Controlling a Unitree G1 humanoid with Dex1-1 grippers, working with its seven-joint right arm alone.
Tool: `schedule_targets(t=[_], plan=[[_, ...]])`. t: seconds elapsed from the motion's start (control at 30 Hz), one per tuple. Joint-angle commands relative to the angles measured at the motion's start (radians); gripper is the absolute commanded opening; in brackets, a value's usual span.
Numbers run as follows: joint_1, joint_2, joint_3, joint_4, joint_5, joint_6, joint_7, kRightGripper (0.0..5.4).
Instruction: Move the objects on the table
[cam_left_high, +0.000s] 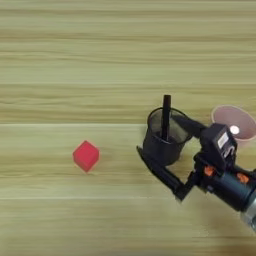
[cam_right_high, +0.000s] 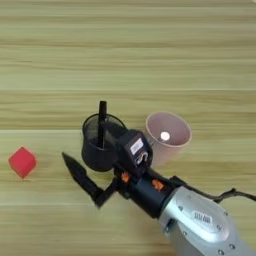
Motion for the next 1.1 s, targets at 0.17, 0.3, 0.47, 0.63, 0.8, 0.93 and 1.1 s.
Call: schedule_targets(t=[0.17,0.3,0.47,0.63,0.8,0.93,1.1], plan=[[-0.159,0.014,-0.039,0.039,-0.042,0.085,-0.101,5.37],[-0.222,0.021,-0.073,0.069,-0.043,0.152,-0.134,5.37],[-0.296,0.035,-0.078,0.115,-0.061,0.202,-0.165,5.37],[-0.349,0.062,-0.061,0.165,-0.076,0.23,-0.179,5.37],[-0.402,0.116,-0.06,0.224,-0.055,0.273,-0.183,5.37],[-0.448,0.154,-0.073,0.269,-0.045,0.304,-0.189,5.37],[-0.485,0.195,-0.094,0.3,-0.026,0.339,-0.193,5.37]])
